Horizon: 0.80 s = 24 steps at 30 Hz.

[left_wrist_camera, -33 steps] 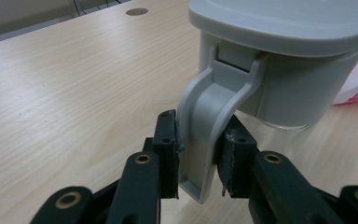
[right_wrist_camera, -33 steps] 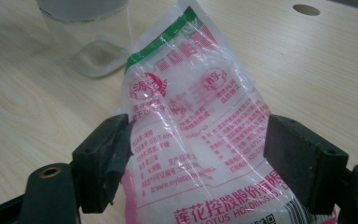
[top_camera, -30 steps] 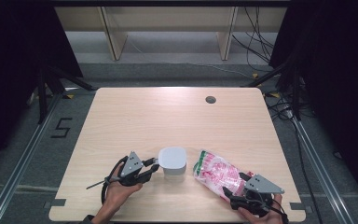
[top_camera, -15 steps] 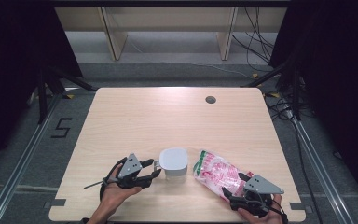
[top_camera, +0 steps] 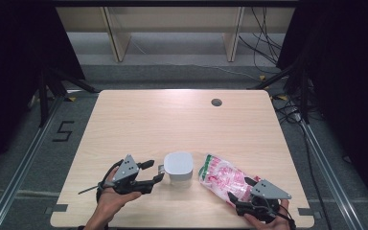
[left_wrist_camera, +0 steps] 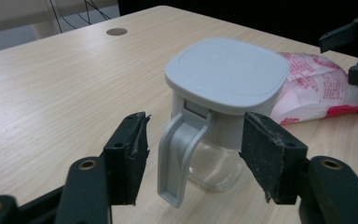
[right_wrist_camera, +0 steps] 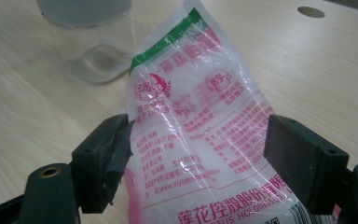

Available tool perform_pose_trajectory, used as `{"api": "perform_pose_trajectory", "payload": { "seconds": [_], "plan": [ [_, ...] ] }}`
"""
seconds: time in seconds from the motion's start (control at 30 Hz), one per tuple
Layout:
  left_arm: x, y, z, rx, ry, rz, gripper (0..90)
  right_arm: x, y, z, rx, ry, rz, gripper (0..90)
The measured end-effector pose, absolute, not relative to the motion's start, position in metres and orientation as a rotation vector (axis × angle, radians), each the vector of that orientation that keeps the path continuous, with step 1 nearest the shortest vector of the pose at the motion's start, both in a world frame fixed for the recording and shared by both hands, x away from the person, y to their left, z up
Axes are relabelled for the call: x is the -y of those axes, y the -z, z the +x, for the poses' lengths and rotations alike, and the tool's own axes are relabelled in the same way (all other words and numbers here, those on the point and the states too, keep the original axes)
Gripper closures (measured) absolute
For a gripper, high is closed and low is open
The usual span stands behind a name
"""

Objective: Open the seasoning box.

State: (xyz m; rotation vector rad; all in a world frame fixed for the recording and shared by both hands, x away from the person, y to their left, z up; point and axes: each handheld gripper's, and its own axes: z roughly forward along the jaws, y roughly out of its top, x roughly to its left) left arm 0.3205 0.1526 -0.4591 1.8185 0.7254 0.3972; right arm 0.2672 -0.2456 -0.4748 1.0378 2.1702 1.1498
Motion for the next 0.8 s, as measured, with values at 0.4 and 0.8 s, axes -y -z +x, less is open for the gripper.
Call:
{"api": "perform_pose_trajectory", "payload": {
  "seconds": [0.4, 0.8],
  "plan": [
    [-0.153, 0.446, 0.317, -0.646, -0.476, 1.81, 87.4, 0.239, 0.473, 0.266, -2.178, -1.145, 1.004, 24.1],
    [-0.135, 0.443, 0.332, -0.623, -0.446, 1.804, 88.8, 0.238, 0.473, 0.267, -2.175, -1.144, 0.984, 24.1]
  ]
}}
